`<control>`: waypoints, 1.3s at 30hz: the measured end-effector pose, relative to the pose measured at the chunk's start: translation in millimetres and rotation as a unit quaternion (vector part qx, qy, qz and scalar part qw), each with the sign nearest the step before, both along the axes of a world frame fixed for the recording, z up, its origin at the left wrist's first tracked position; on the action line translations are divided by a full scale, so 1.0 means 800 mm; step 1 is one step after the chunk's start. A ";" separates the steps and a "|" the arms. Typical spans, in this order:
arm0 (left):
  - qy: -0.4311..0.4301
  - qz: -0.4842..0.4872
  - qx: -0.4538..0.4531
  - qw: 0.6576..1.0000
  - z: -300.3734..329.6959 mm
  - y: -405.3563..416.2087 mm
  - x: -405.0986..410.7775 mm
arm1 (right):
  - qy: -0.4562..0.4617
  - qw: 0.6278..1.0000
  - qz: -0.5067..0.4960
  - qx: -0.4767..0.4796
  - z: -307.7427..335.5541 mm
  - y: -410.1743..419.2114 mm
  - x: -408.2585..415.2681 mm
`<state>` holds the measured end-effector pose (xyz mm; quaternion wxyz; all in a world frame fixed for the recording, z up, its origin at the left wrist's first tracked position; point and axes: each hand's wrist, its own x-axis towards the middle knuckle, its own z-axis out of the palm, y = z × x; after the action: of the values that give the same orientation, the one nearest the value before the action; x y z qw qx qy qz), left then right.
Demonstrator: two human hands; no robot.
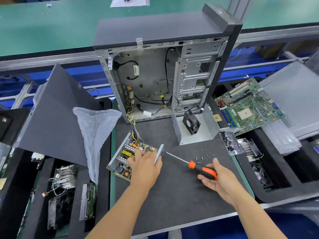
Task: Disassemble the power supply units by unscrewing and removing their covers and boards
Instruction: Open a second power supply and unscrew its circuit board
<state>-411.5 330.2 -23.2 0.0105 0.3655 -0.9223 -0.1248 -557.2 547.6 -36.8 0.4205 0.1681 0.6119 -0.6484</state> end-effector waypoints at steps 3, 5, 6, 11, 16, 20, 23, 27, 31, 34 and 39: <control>0.001 0.000 0.002 1.000 0.001 0.000 0.000 | 0.044 0.999 -0.009 -0.017 -0.004 -0.002 0.001; 0.001 -0.004 -0.003 1.000 0.000 0.000 0.000 | 0.055 0.998 -0.025 -0.036 -0.007 0.000 -0.002; 0.002 -0.005 -0.005 1.000 0.001 0.001 0.000 | 0.049 0.998 -0.022 -0.039 -0.006 0.000 -0.002; -0.002 -0.004 -0.004 1.000 0.002 0.000 0.000 | 0.062 0.998 0.029 0.005 -0.004 -0.001 0.004; -0.009 -0.011 -0.010 1.000 0.002 0.000 0.000 | 0.056 0.998 -0.012 0.017 -0.011 0.005 0.005; 0.001 -0.007 -0.018 1.000 0.001 0.001 0.000 | 0.041 0.999 -0.027 0.018 -0.011 0.017 -0.001; -0.001 -0.005 -0.028 1.000 -0.001 0.001 0.000 | 0.057 0.998 -0.038 0.015 -0.010 0.020 -0.001; 0.029 -0.005 -0.039 0.999 0.000 0.003 -0.001 | 0.078 0.996 -0.028 0.031 -0.012 0.022 0.005; -0.009 -0.045 -0.004 0.999 0.002 -0.009 -0.006 | 0.085 0.995 -0.020 0.038 -0.019 0.016 0.014; 0.014 -0.050 0.053 0.997 0.008 -0.012 -0.020 | 0.094 0.994 -0.023 0.040 -0.022 0.009 0.018; 0.030 -0.040 0.082 0.995 0.010 -0.002 -0.028 | 0.096 0.995 -0.025 0.031 -0.023 0.002 0.018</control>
<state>-433.9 328.8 -14.9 0.0031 0.3237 -0.9223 -0.2111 -542.4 549.1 -55.4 0.3383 0.1337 0.6650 -0.6523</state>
